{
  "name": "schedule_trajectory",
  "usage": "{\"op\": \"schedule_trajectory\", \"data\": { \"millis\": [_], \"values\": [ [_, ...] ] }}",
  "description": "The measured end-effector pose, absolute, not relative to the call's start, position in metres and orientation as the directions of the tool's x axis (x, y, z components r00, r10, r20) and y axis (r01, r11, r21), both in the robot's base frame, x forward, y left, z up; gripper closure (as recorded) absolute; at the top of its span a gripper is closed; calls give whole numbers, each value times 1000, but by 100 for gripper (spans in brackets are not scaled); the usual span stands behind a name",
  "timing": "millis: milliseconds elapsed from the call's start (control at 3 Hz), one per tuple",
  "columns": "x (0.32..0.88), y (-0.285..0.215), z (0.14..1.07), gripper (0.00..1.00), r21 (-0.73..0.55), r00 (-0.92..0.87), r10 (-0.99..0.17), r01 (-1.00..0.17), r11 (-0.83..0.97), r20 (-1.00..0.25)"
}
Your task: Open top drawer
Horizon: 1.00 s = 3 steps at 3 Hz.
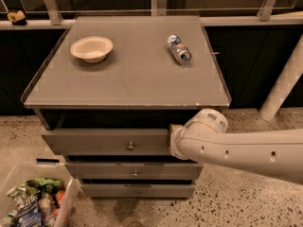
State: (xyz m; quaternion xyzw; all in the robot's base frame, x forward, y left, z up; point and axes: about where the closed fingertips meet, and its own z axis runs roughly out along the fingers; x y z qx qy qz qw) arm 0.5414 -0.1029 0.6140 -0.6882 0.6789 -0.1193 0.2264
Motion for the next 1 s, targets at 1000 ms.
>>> {"op": "schedule_trajectory", "data": {
  "millis": [1000],
  "values": [
    [527, -104, 623, 100, -489, 59, -987, -872, 23, -151]
  ]
}}
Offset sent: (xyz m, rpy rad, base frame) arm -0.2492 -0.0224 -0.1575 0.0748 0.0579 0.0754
